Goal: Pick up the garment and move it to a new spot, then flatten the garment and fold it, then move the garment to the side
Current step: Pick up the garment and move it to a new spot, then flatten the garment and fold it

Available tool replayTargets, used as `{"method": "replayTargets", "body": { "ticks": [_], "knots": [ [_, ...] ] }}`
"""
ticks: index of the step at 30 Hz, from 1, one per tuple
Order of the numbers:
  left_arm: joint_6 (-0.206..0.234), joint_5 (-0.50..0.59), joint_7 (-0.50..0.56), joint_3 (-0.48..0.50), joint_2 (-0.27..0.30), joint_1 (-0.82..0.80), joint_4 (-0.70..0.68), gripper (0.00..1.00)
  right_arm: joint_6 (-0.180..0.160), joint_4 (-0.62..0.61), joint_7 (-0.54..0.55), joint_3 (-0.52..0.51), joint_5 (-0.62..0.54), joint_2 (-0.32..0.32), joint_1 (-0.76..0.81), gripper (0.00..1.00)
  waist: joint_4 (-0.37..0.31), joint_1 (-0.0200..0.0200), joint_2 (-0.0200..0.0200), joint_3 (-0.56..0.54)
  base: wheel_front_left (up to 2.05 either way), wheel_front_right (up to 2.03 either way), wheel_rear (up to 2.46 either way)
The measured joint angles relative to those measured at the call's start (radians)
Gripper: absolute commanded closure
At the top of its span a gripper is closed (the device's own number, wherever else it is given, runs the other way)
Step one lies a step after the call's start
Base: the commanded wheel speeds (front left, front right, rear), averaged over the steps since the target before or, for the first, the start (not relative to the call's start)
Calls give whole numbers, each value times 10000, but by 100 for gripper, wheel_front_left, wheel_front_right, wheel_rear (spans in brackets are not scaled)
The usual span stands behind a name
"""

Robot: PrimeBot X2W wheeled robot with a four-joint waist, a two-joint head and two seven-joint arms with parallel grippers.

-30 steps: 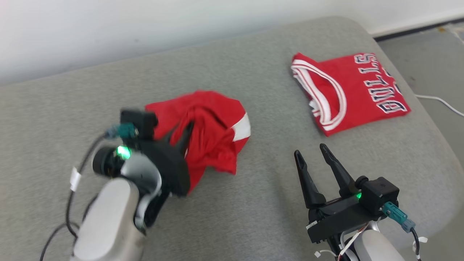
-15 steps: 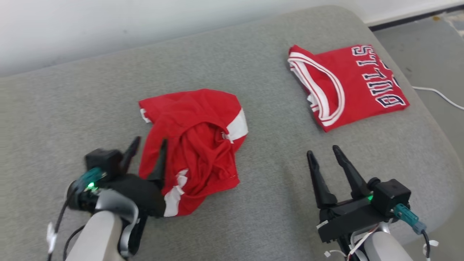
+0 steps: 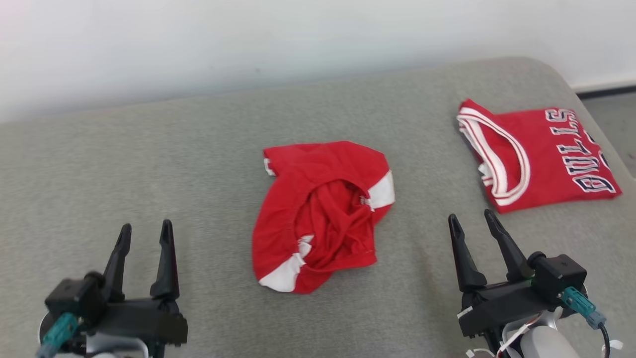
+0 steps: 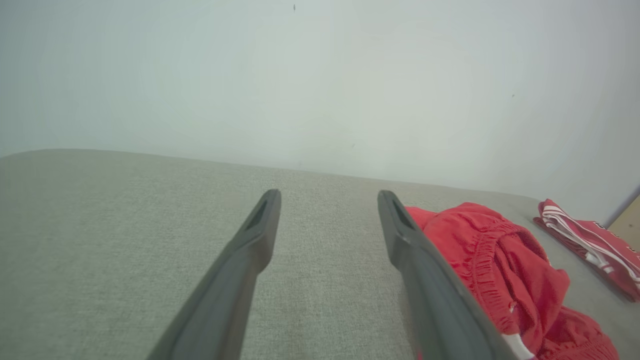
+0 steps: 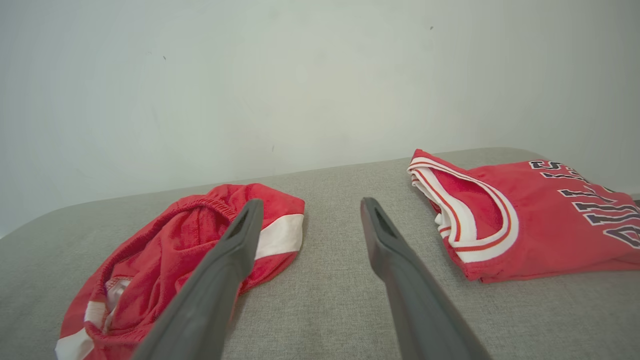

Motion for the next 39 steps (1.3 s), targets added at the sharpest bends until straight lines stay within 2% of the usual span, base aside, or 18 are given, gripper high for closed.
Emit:
{"method": "replayTargets", "body": {
  "ticks": [5, 12, 18, 39],
  "knots": [
    [-90, 811, -23, 539, -259, 849, -865, 0, 0, 288, 0, -117, -4, 19, 134, 0, 490, 0, 0, -305, 0, 0, 0],
    [-368, 1440, -27, 1331, -782, 2090, -938, 0, -2, 794, -4, -176, 113, 42, 527, 0, 879, -1, 0, -883, 0, 0, 0],
    [-577, 1883, -27, 1751, -1020, 2376, -959, 0, -2, 984, -6, -238, 171, 67, 674, 0, 1109, -1, 0, -1172, 0, 0, 0],
    [-1047, 2487, -27, 2067, -1319, 2250, -583, 0, 0, 1124, -6, -240, 173, 125, 766, 0, 1047, 0, 0, -1165, 0, 0, 0]
  ]
}}
